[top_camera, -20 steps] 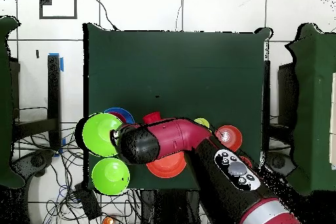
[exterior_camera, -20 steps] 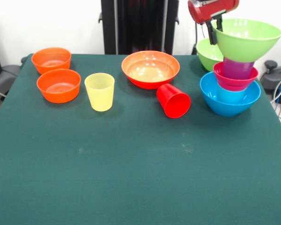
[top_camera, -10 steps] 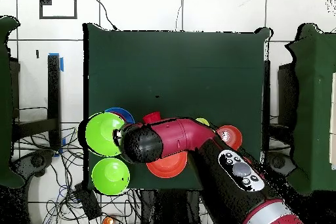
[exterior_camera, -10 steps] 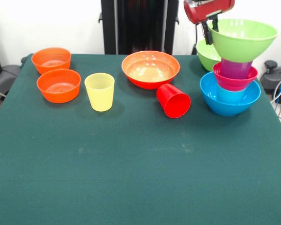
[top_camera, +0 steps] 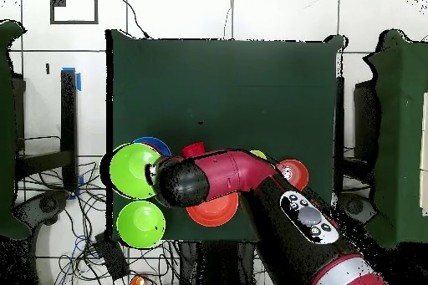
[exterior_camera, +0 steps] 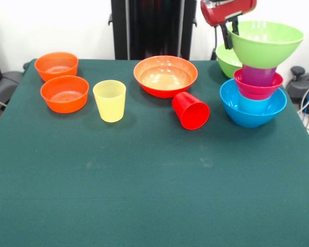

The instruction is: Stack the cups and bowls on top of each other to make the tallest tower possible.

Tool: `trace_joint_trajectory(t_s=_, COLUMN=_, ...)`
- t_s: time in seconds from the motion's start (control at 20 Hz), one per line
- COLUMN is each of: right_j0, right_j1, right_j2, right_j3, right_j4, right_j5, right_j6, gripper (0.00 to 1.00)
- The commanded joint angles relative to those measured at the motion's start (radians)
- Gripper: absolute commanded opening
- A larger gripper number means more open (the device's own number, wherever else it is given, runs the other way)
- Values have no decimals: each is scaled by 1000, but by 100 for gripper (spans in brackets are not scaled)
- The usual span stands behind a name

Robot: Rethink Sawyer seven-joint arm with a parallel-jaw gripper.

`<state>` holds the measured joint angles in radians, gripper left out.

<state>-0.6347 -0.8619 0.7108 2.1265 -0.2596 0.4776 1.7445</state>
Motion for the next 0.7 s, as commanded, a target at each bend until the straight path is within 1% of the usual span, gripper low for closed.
trace_joint_trajectory(t_s=0.05, right_j0=-2, right_j1=10, right_j2=-22, right_j3=-20, right_j4=-11, right_j5=81, right_j6=17, gripper=0)
trace_joint_trajectory(t_s=0.1, right_j0=-3, right_j1=10, right_j2=-23, right_j3=-17, right_j4=-5, right_j5=86, right_j6=21, gripper=100)
trace_joint_trajectory(t_s=0.3, right_j0=0, right_j1=6, right_j2=-24, right_j3=-10, right_j4=2, right_j5=93, right_j6=28, gripper=100)
trace_joint_trajectory(t_s=0.5, right_j0=4, right_j1=15, right_j2=-27, right_j3=-15, right_j4=-7, right_j5=66, right_j6=34, gripper=100)
trace_joint_trajectory(t_s=0.7, right_j0=-1, right_j1=1, right_j2=-19, right_j3=2, right_j4=-12, right_j5=50, right_j6=32, gripper=100)
